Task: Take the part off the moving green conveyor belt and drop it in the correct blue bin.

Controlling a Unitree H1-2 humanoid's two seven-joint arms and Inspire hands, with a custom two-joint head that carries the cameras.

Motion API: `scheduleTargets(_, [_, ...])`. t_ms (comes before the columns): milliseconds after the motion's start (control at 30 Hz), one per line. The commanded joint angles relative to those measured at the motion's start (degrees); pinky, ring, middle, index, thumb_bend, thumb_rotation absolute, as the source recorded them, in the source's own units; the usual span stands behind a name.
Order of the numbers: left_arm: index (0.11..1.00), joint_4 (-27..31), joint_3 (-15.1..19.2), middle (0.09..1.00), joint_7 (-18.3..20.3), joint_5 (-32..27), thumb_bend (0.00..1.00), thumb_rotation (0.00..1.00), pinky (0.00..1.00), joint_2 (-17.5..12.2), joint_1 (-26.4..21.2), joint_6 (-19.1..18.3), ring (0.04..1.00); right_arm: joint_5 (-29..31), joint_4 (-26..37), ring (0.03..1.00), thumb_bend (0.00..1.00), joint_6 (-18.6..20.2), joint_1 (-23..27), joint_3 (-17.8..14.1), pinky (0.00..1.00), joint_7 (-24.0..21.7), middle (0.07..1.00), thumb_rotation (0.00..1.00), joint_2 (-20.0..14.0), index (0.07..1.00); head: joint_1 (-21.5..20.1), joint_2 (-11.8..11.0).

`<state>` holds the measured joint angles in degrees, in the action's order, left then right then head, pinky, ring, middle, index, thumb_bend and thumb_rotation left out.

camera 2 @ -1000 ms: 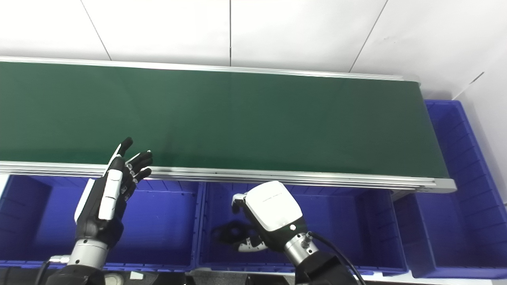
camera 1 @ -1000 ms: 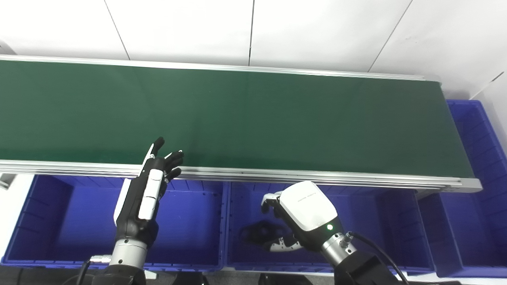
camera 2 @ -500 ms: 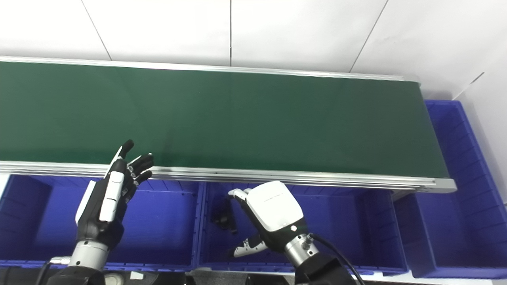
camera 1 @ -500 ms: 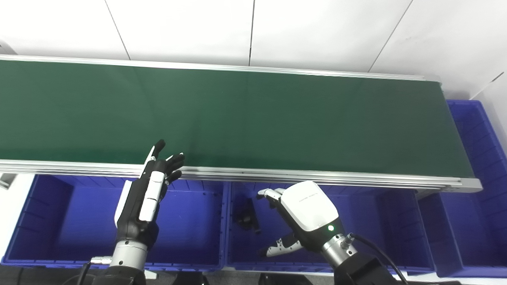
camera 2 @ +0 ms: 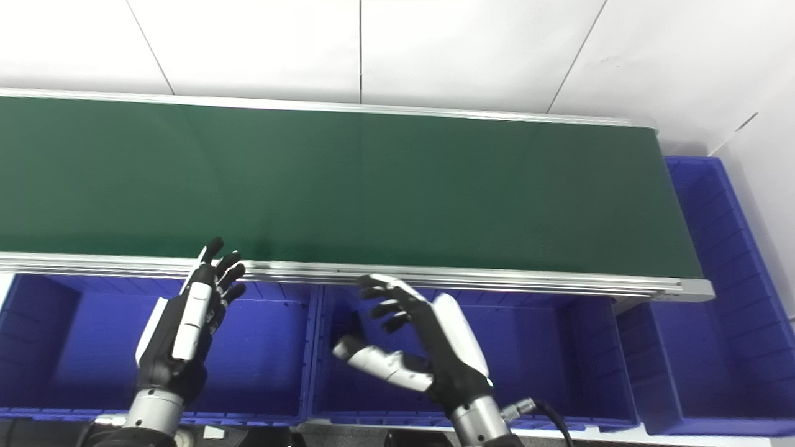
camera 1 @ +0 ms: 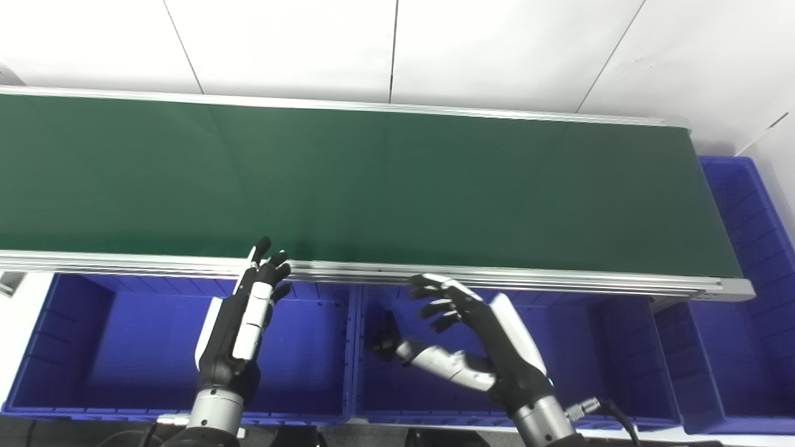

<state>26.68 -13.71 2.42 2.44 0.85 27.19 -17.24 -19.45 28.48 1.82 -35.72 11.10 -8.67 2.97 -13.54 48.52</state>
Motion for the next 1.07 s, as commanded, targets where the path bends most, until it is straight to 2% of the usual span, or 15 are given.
scheduleTargets(0, [0.987,1.8,-2.0,0.974,-1.5,4.6,0.55,0.93,0.89,0.4,0.8,11.5,0.946,14.1,-1.7,0.838,0.64,-14.8,-0.6,-6.2,0.81,9.8,0.9,0.91,4.6,0.916,0.5,-0.4])
scheduleTargets(133, [0.998,0.9,-2.3,0.995,-2.1,5.9,0.52,0.95,0.93,0.6,1.0,14.1,0.968,13.6,-4.9,0.894,0.69,-16.7,0.0,-8.2,0.88,10.9,0.944,0.98,5.3,0.962,0.4,-1.2])
scheduleTargets(233, [0.999,0.0,-2.4,1.0,-2.8,8.3,0.55,0.96,0.94,0.5,1.2,16.4,0.983,12.1,-7.4,0.912,0.71,-18.6,1.0,-8.2,0.9,11.7,0.958,1.0,4.6,0.973,0.2,-1.8])
scheduleTargets(267, [0.975,-0.3,-2.4,1.0,-3.1,9.1,0.56,0.98,0.94,0.5,1.2,17.1,0.994,11.6,-8.0,0.936,0.73,-18.9,1.3,-8.1,0.93,12.0,0.977,1.0,4.5,0.989,0.2,-1.8])
scheduleTargets(500, [0.953,-3.1,-1.6,1.0,-4.6,11.5,0.58,1.0,1.0,0.9,1.1,22.9,1.0,10.9,-11.2,0.977,0.82,-19.0,2.3,-7.2,0.97,11.8,1.0,1.0,3.5,1.0,0.4,-2.9])
scheduleTargets(700, [0.96,-5.4,-0.7,1.0,-5.9,12.2,0.61,1.0,1.0,1.6,1.2,25.4,1.0,11.4,-12.8,0.987,0.82,-20.2,2.7,-5.8,0.97,11.4,1.0,1.0,2.3,1.0,0.5,-4.5])
scheduleTargets(900, [0.97,-6.9,-0.6,1.0,-6.7,13.7,0.59,1.0,0.99,1.5,1.4,27.3,1.0,10.9,-13.9,0.99,0.83,-21.3,2.7,-5.4,0.97,11.9,1.0,1.0,1.5,1.0,0.7,-6.3])
scheduleTargets(1033, [0.975,-7.5,-0.6,1.0,-6.4,12.1,0.61,0.99,1.0,1.8,1.6,27.9,1.0,10.5,-14.4,0.993,0.82,-21.8,2.6,-5.3,0.96,11.9,1.0,1.0,0.9,1.0,1.2,-7.1])
